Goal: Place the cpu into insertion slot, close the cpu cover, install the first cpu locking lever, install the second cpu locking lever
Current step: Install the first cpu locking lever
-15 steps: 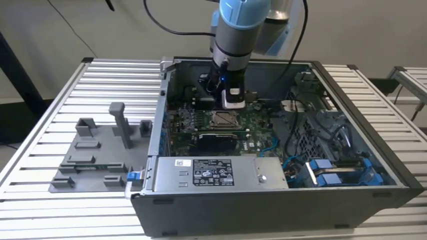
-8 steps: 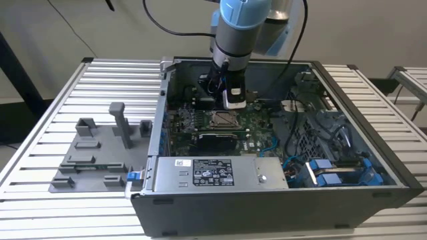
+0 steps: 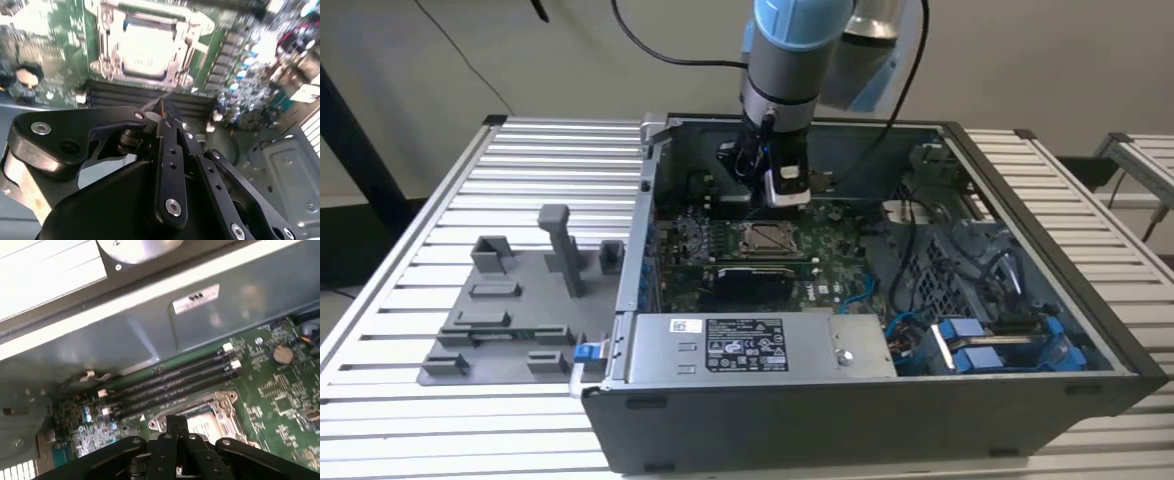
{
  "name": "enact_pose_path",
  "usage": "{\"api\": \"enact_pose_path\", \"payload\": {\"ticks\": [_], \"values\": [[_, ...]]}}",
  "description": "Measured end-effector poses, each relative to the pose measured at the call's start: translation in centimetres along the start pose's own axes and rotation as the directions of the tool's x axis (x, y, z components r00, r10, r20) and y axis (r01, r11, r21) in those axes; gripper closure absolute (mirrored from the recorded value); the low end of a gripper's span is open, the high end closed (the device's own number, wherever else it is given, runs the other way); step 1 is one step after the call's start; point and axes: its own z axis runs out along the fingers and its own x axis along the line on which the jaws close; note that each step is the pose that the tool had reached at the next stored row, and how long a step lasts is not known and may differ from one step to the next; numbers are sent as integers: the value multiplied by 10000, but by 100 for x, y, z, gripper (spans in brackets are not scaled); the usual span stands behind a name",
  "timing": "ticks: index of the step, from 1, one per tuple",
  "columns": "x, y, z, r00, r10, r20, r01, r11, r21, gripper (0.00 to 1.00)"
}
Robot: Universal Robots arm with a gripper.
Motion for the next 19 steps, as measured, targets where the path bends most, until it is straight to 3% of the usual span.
{"api": "enact_pose_path", "payload": {"ticks": [3,11,14,17,19], "values": [[6,12,25,9995,-322,-60,322,9995,26,89],[20,22,138,9943,-1069,-53,1069,9943,32,89],[29,17,162,9912,-1321,-83,1321,9912,18,89],[34,15,161,9906,-1364,-97,1364,9906,25,89],[57,17,169,9905,-1375,-62,1375,9905,12,89]]}}
